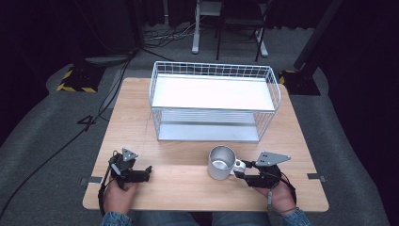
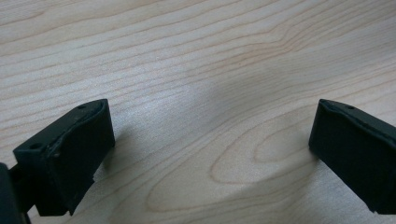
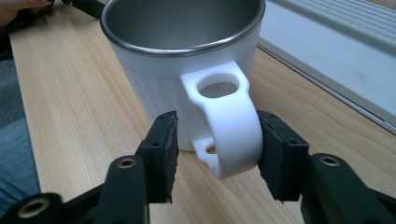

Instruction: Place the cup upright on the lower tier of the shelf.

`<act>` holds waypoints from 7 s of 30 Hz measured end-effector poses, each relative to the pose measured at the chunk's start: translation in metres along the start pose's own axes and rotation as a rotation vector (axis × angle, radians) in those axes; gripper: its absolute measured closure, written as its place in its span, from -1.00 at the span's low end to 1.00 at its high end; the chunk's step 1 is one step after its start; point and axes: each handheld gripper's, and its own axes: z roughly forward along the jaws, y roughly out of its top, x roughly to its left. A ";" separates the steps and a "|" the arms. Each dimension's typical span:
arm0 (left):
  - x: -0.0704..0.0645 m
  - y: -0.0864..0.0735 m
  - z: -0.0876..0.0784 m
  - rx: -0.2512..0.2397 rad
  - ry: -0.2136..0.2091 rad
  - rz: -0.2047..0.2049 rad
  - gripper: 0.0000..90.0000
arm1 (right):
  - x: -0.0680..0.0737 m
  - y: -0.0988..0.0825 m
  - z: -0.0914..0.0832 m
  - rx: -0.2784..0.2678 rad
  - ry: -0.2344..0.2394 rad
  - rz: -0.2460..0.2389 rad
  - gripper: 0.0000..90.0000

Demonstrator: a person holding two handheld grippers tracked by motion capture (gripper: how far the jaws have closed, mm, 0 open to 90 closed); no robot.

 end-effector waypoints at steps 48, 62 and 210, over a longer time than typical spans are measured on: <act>0.000 0.000 0.000 0.000 0.000 0.001 -0.99 | 0.020 0.005 -0.011 -0.085 -0.097 -0.068 0.60; 0.000 0.000 0.000 0.000 0.001 0.001 -0.99 | 0.005 0.032 -0.014 -0.139 -0.153 -0.046 0.60; -0.002 0.001 0.001 0.001 -0.006 0.005 -0.99 | -0.050 0.023 -0.051 -0.085 -0.253 0.181 -0.25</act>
